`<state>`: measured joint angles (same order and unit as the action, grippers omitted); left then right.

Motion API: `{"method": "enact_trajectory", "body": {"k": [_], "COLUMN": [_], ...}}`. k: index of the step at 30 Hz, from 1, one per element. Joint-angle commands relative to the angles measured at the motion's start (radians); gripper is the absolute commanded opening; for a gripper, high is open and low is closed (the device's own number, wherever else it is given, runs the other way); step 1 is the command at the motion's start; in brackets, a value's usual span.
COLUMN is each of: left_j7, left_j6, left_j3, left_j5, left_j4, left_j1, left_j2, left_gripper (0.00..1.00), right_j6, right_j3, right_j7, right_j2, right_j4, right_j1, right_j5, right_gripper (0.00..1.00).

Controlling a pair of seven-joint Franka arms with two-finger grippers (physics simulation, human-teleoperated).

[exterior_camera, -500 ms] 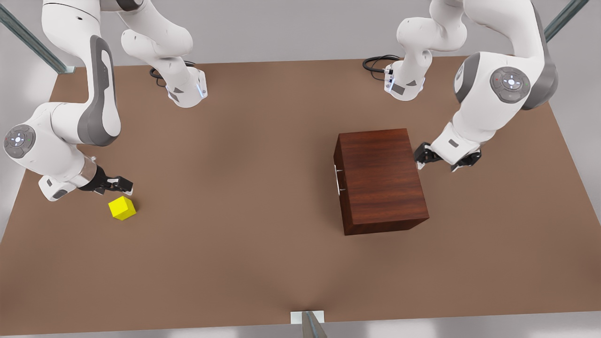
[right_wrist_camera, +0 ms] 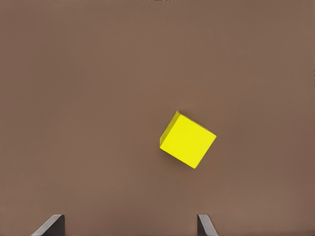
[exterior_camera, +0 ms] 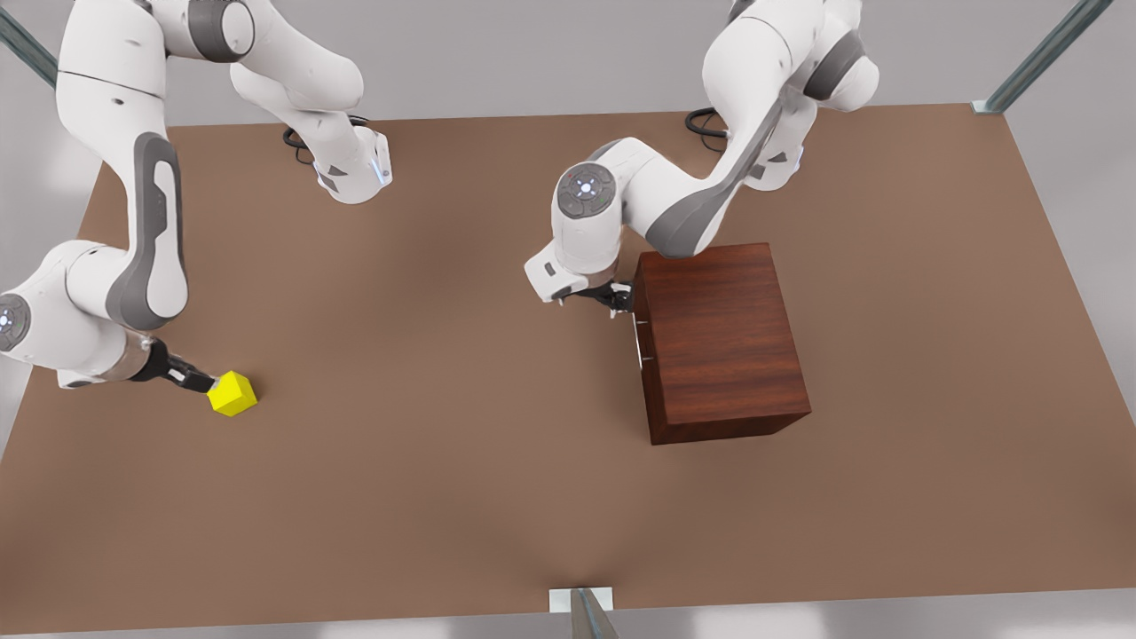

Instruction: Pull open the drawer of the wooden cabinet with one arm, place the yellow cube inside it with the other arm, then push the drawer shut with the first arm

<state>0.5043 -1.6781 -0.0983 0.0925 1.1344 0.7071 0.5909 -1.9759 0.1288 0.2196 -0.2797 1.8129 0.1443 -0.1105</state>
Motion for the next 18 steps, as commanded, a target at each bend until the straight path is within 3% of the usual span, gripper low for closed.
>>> {"method": "enact_trajectory", "body": {"k": [1, 5, 9, 18], "left_j7": [0.632, 0.626, 0.594, 0.55], "left_j6": [-0.008, -0.057, -0.043, -0.043], "left_j3": [0.002, 0.011, 0.009, 0.011], "left_j5": [0.029, 0.038, 0.207, 0.254], "left_j4": [0.001, -0.002, 0.004, 0.079], "left_j1": [0.0, -0.023, -0.011, 0.005], "left_j2": [0.04, 0.07, 0.11, 0.116], "left_gripper": [1.0, 1.0, 1.0, 1.0], "right_j6": [-0.098, -0.182, -0.247, -0.399], "right_j3": [0.0, 0.006, 0.005, 0.003], "right_j7": [0.342, 0.343, 0.359, 0.357], "right_j2": [-0.012, -0.068, -0.091, -0.108], "right_j4": [0.002, 0.002, 0.039, 0.178], "right_j1": [0.012, 0.061, 0.07, 0.074], "right_j5": [-0.035, -0.069, -0.07, -0.064], "right_gripper": [1.0, 1.0, 1.0, 1.0]}}
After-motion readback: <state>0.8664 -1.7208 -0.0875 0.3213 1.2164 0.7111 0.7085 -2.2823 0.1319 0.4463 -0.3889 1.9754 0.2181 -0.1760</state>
